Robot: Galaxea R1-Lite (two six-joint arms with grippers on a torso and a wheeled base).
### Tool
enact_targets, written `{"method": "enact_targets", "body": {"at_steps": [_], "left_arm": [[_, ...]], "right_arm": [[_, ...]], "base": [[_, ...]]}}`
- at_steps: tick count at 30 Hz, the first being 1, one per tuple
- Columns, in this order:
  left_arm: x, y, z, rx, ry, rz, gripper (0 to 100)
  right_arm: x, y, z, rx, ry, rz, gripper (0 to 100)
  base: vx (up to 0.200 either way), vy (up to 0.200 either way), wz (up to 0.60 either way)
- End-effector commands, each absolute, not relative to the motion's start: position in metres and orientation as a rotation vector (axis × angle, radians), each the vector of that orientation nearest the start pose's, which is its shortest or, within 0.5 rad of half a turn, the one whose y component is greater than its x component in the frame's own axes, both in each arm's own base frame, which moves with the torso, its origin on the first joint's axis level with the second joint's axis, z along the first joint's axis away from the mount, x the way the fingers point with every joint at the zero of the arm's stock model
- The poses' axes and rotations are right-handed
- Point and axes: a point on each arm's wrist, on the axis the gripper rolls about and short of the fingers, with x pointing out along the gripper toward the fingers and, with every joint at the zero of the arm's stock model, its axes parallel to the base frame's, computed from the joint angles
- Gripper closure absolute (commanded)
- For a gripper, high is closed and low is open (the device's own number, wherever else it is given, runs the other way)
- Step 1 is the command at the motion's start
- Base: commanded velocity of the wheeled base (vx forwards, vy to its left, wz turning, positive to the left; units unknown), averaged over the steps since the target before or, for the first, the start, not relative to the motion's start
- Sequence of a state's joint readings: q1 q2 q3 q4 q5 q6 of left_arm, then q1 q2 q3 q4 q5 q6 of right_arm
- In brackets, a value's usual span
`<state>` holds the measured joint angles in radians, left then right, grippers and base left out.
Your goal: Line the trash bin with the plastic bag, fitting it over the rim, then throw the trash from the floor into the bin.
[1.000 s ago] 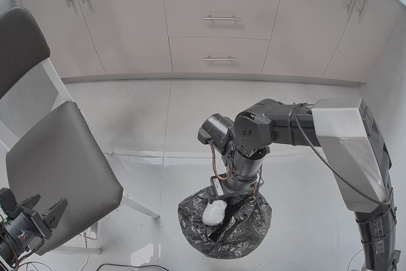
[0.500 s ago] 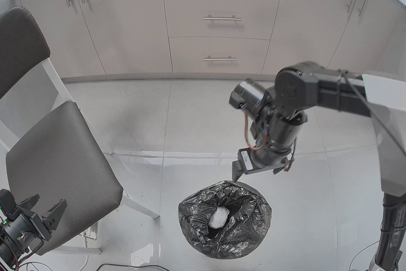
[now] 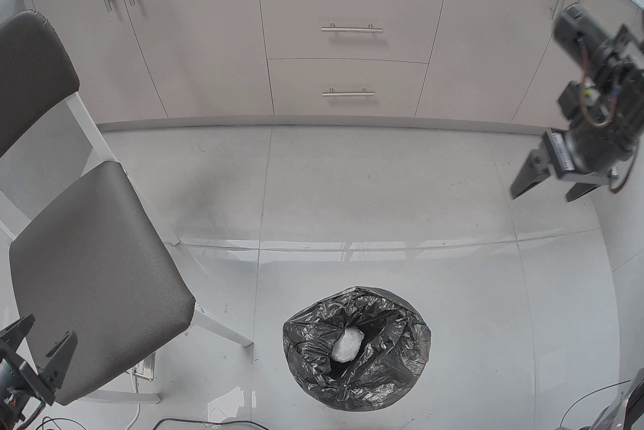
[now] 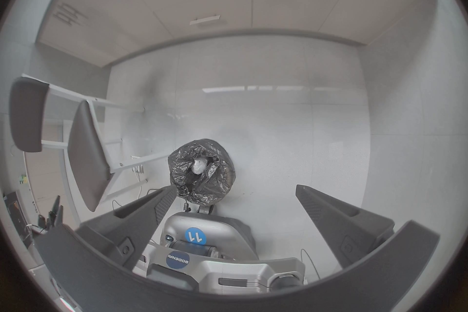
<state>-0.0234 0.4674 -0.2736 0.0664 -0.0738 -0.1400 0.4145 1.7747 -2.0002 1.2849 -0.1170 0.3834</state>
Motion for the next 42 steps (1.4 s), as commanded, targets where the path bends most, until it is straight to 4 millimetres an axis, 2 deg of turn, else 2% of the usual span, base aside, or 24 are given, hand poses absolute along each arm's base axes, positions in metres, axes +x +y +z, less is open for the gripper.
{"method": "enact_targets", "body": {"at_steps": [1, 2, 3, 4, 6, 7, 9, 10, 11, 14, 15, 16, 18, 19, 20, 21, 23, 24, 27, 31, 34, 36, 40, 42], "left_arm": [[-0.058, 0.0, 0.176, -0.13, 0.011, -0.104, 0], [-0.068, 0.0, 0.174, -0.132, 0.002, -0.104, 0], [-0.072, 0.0, 0.172, -0.131, -0.012, -0.102, 0], [-0.074, 0.0, 0.17, -0.131, -0.021, -0.101, 0], [-0.079, -0.001, 0.165, -0.129, -0.036, -0.084, 0], [-0.08, -0.001, 0.164, -0.129, -0.036, -0.082, 0], [-0.084, -0.001, 0.157, -0.111, -0.036, -0.074, 0], [-0.084, -0.001, 0.156, -0.109, -0.031, -0.074, 0], [-0.079, -0.001, 0.149, -0.077, 0.004, -0.052, 0], [-0.066, 0.0, 0.131, -0.025, 0.064, 0.022, 0], [-0.063, 0.001, 0.127, -0.022, 0.069, 0.027, 0], [-0.052, 0.001, 0.115, -0.012, 0.076, 0.043, 0], [-0.039, 0.002, 0.099, -0.013, 0.059, 0.069, 0], [-0.037, 0.002, 0.096, -0.012, 0.056, 0.076, 0], [-0.028, 0.003, 0.082, -0.012, 0.031, 0.112, 0], [-0.028, 0.003, 0.082, -0.012, 0.031, 0.112, 0], [-0.025, 0.003, 0.082, -0.023, -0.029, 0.142, 0], [-0.025, 0.003, 0.082, -0.024, -0.029, 0.152, 0], [-0.024, 0.004, 0.081, -0.024, -0.031, 0.167, 0], [-0.024, 0.003, 0.081, -0.016, -0.03, 0.141, 0], [-0.024, 0.002, 0.081, 0.008, -0.026, 0.088, 0], [-0.025, 0.0, 0.082, 0.012, -0.018, 0.022, 0], [-0.027, -0.002, 0.082, 0.022, 0.021, -0.071, 0], [-0.027, -0.002, 0.081, 0.022, 0.022, -0.069, 0]], "right_arm": [[0.114, 0.031, 0.385, 0.103, 0.782, 0.049, 0], [0.084, 0.02, 0.389, 0.094, 0.747, 0.038, 0], [0.068, 0.014, 0.391, 0.098, 0.73, 0.025, 0], [0.059, 0.011, 0.391, 0.102, 0.722, 0.015, 0], [0.023, 0.002, 0.39, 0.123, 0.695, -0.017, 0], [0.014, 0.0, 0.389, 0.127, 0.689, -0.025, 0], [-0.019, -0.005, 0.388, 0.15, 0.617, -0.037, 0], [-0.021, -0.006, 0.388, 0.15, 0.611, -0.037, 0], [-0.054, -0.01, 0.385, 0.164, 0.523, -0.017, 0], [-0.112, -0.015, 0.373, 0.177, 0.376, 0.059, 0], [-0.12, -0.014, 0.37, 0.179, 0.355, 0.066, 0], [-0.15, -0.014, 0.359, 0.18, 0.272, 0.081, 0], [-0.185, -0.012, 0.344, 0.168, 0.157, 0.083, 0], [-0.189, -0.012, 0.342, 0.164, 0.137, 0.082, 0], [-0.218, -0.007, 0.33, 0.136, -0.004, 0.068, 0], [-0.218, -0.007, 0.33, 0.136, -0.004, 0.068, 0], [-0.262, 0.0, 0.314, 0.083, -0.284, 0.06, 0], [-0.274, 0.001, 0.309, 0.055, -0.373, 0.056, 0], [-0.259, 0.007, 0.288, -0.024, -0.393, 0.014, 0], [-0.227, 0.011, 0.253, -0.061, -0.363, -0.017, 0], [-0.202, 0.01, 0.243, -0.048, -0.291, -0.03, 0], [-0.192, 0.005, 0.235, -0.026, -0.244, -0.03, 0], [-0.17, -0.001, 0.202, -0.018, -0.138, -0.046, 0], [-0.162, -0.002, 0.196, -0.006, -0.084, -0.079, 0]], "base": [[0.0, 0.0, 0.0], [0.0, 0.0, 0.0], [0.0, 0.0, 0.0], [0.0, 0.0, 0.0], [0.0, 0.0, 0.0], [0.0, 0.0, 0.0], [0.0, 0.0, 0.0], [0.0, 0.0, 0.0], [0.0, 0.0, 0.0], [0.0, 0.0, 0.0], [0.0, 0.0, 0.0], [0.0, 0.0, 0.0], [0.0, 0.0, 0.0], [0.0, 0.0, 0.0], [0.0, 0.0, 0.0], [0.0, 0.0, 0.0], [0.0, 0.0, 0.0], [0.0, 0.0, 0.0], [0.0, 0.0, 0.0], [0.0, 0.0, 0.0], [0.0, 0.0, 0.0], [0.0, 0.0, 0.0], [0.0, 0.0, 0.0], [0.0, 0.0, 0.0]]}}
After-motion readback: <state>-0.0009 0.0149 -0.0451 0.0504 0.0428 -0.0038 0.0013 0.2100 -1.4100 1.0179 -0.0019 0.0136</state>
